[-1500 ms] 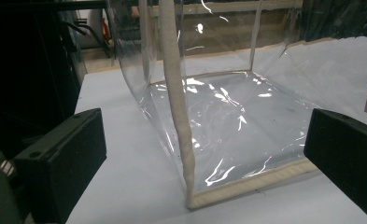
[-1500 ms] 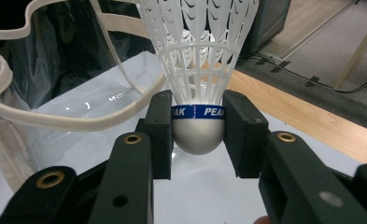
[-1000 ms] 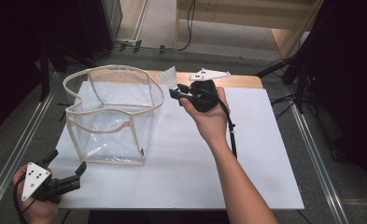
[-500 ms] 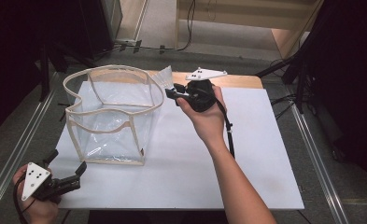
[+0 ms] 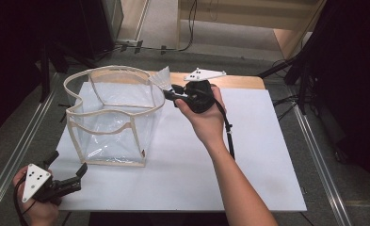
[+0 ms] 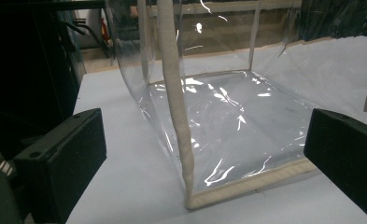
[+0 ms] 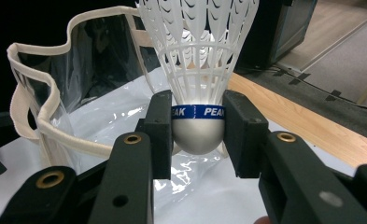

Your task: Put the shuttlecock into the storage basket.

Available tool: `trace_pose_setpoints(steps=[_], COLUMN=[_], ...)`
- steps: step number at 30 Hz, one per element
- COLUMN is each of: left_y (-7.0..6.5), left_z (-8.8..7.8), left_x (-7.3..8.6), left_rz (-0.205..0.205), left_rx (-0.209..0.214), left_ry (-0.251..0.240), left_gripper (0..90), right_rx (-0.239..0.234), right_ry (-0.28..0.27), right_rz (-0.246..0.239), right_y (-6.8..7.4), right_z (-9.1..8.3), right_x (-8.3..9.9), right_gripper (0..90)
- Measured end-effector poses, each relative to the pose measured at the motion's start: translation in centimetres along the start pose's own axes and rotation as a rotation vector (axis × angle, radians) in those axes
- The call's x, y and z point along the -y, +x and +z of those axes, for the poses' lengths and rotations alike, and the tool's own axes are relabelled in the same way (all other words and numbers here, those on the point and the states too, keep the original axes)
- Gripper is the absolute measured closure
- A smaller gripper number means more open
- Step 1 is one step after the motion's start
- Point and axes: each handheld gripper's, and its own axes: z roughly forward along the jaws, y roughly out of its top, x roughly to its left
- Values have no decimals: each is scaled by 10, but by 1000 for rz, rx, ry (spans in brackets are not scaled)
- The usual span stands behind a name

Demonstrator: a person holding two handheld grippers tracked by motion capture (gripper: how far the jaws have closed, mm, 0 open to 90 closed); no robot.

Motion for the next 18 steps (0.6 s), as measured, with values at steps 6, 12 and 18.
trace_pose_setpoints(steps=[6,12,18], left_y=[1,1,1], left_z=[0,0,-1], left_x=[0,0,0], left_rz=[-7,-9,-8], left_rx=[0,1,2], left_ry=[-4,-6,-10], left_gripper=[0,0,0], right_rx=[-7,-12,-21], right_ry=[-6,2,13], right_rz=[-13,-23,-16], right_y=[6,13,17], right_z=[-3,1,9], right_x=[-9,-11,-6], right_gripper=[630,630,630])
